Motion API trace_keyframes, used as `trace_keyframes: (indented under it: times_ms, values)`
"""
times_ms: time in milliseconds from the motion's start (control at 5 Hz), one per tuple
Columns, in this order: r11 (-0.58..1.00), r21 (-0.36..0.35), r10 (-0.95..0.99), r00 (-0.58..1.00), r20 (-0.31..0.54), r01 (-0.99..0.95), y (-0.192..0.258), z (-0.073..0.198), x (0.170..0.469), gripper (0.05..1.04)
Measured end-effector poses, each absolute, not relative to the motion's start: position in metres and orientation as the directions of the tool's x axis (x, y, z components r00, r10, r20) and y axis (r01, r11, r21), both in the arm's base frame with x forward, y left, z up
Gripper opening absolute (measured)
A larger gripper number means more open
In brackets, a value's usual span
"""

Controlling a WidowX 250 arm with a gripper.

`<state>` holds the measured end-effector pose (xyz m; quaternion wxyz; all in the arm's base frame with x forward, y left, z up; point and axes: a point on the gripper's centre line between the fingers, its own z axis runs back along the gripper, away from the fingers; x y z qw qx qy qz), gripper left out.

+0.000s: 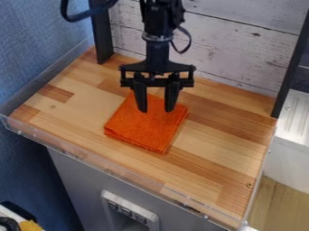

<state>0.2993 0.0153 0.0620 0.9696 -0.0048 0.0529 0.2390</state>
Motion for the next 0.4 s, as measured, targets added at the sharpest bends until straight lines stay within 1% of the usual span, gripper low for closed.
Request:
trace_keyframes:
  times_ms: [200,400]
  values:
    - [0.905,-0.028,0.421,0.903,-0.08,-0.425,0.0163,0.0728,0.3012,0.358]
    - [0.901,-0.064,0.426,0.903,-0.051,-0.428,0.0141,0.0698,0.3013,0.149]
